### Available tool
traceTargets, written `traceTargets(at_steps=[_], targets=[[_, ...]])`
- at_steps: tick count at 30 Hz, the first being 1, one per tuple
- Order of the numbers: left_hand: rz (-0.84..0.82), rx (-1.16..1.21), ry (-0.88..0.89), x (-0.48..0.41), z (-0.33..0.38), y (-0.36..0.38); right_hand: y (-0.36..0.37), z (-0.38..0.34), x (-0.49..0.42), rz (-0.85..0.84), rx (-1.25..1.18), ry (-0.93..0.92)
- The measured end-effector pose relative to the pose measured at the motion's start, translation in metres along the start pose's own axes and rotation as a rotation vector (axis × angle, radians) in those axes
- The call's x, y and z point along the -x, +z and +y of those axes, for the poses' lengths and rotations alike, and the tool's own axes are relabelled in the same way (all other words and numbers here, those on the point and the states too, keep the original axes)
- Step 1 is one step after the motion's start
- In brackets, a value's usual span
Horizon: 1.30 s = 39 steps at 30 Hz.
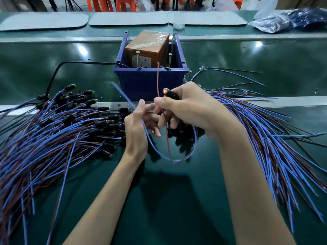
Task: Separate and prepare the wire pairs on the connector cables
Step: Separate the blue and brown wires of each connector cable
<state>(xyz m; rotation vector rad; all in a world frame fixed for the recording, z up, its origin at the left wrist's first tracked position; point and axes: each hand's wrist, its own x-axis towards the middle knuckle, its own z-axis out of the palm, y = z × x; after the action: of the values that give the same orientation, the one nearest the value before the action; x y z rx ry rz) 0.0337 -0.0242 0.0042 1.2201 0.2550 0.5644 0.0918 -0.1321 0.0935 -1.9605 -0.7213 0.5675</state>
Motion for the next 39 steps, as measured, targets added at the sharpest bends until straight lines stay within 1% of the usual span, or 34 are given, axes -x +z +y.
traceTargets(at_steps=[2, 6, 8, 10, 13, 16, 18, 21, 23, 26, 30, 32, 35, 37, 39], targets=[[-0.019, 0.041, -0.016, -0.002, 0.0, -0.001, 0.0, -0.001, 0.001, -0.021, 0.053, 0.019], [-0.02, 0.018, 0.024, -0.001, 0.001, -0.001, -0.004, -0.002, 0.003, 0.04, 0.243, 0.053], [-0.003, -0.009, 0.043, -0.001, 0.001, 0.0, -0.009, -0.003, 0.006, 0.099, 0.388, 0.073], [0.025, -0.031, 0.059, -0.002, 0.0, 0.001, -0.015, -0.005, 0.01, 0.185, 0.477, 0.092], [0.085, -0.052, 0.064, -0.002, -0.002, 0.001, -0.025, -0.004, 0.013, 0.26, 0.465, 0.123], [0.09, -0.069, 0.071, -0.002, -0.004, 0.0, -0.033, 0.0, 0.014, 0.312, 0.435, 0.175], [0.065, -0.054, 0.056, -0.002, -0.005, 0.0, -0.037, 0.003, 0.014, 0.388, 0.441, 0.191], [-0.003, -0.022, 0.05, -0.001, -0.004, -0.001, -0.042, 0.002, 0.015, 0.585, 0.46, 0.171], [-0.057, -0.04, 0.057, 0.001, -0.004, -0.001, -0.045, 0.002, 0.016, 0.653, 0.405, 0.145], [-0.145, -0.099, 0.054, 0.005, -0.002, -0.003, -0.048, 0.003, 0.016, 0.673, 0.328, 0.131], [-0.289, -0.182, 0.029, 0.008, 0.0, -0.004, -0.05, 0.007, 0.014, 0.713, 0.345, 0.109], [-0.331, -0.205, 0.032, 0.008, -0.001, -0.005, -0.051, 0.008, 0.012, 0.741, 0.352, 0.103], [-0.333, -0.182, 0.059, 0.006, -0.001, -0.006, -0.051, 0.01, 0.01, 0.788, 0.344, 0.092], [-0.304, -0.165, 0.079, 0.006, -0.001, -0.006, -0.052, 0.01, 0.01, 0.808, 0.349, 0.088], [-0.263, -0.161, 0.094, 0.005, -0.002, -0.005, -0.054, 0.01, 0.011, 0.873, 0.358, 0.051]])
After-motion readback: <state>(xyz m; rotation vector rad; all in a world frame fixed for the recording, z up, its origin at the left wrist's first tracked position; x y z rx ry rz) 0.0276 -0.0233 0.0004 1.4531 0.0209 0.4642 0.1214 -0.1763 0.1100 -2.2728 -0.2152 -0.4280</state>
